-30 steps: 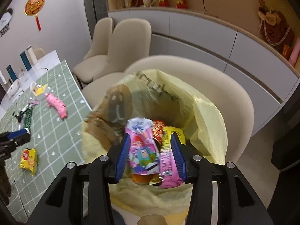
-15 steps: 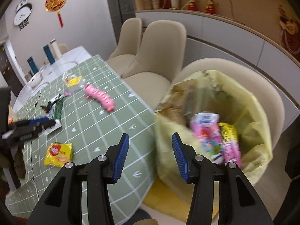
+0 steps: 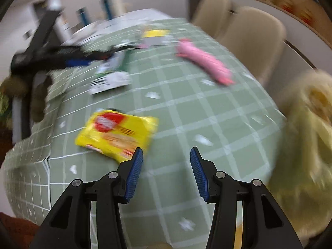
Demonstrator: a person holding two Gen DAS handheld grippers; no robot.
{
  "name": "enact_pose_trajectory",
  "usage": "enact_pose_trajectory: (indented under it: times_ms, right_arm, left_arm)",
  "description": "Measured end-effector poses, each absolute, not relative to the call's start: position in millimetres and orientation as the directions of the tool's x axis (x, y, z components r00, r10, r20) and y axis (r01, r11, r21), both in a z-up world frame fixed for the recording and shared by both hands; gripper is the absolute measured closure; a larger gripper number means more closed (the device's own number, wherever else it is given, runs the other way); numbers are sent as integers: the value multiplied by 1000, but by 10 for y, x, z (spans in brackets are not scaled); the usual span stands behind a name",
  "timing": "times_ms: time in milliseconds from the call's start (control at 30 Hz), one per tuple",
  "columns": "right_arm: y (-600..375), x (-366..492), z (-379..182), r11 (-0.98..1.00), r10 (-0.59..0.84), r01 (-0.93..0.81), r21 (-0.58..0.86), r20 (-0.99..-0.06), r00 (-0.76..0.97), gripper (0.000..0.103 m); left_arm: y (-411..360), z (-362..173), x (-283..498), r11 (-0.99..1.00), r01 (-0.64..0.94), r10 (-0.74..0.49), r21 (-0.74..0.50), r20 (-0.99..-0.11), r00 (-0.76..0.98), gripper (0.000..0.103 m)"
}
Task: Collect trash
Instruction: 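Move both tools back over the remaining items on the table, then grasp the yellow Nabati wafer packet with the right tool while the left tool grasps a small silver strip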
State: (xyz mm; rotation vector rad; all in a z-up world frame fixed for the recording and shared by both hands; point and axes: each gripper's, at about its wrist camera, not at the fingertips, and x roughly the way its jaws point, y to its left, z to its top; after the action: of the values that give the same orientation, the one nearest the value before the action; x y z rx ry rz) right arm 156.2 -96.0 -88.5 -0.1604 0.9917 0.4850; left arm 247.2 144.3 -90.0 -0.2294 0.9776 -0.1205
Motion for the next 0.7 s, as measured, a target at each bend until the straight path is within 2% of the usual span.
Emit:
enact_pose_trajectory:
  times_ms: [100,233,333,433,567,700]
  right_arm:
    - [-664,1708,-926,838,338,-544,49,-828,447,58]
    - [-537,1870,-1086,816,350,-572,78,-855,383,58]
    - [-665,1779,-1082,832,343,-549,77,-849,402,69]
    - [-912,1615,-1072,865,304,-498,64,-856,419,78]
    - [-1306,1452,-1097,927,238,-369,69,-869,434,79]
    - [-1621,1291,-1102,959,227,-254,124,-874,429,79]
  left_arm:
    - [1493,-904,2507,964,-6,-217,-265,-801,557,55]
    - [1490,-897,2550,956,-3,-241,-293,-792,561,55]
    - [1438,-835,2559,958,18,-245,-287,-782,573,55]
    - [1383,-798,2590,962,29,-238,-272,-779,580,54]
    - [1334,-821,2673,969,4,-202,-247,-783,588,53]
    - [1209,-879,2776,988,22,-138,-156,-785,604,53]
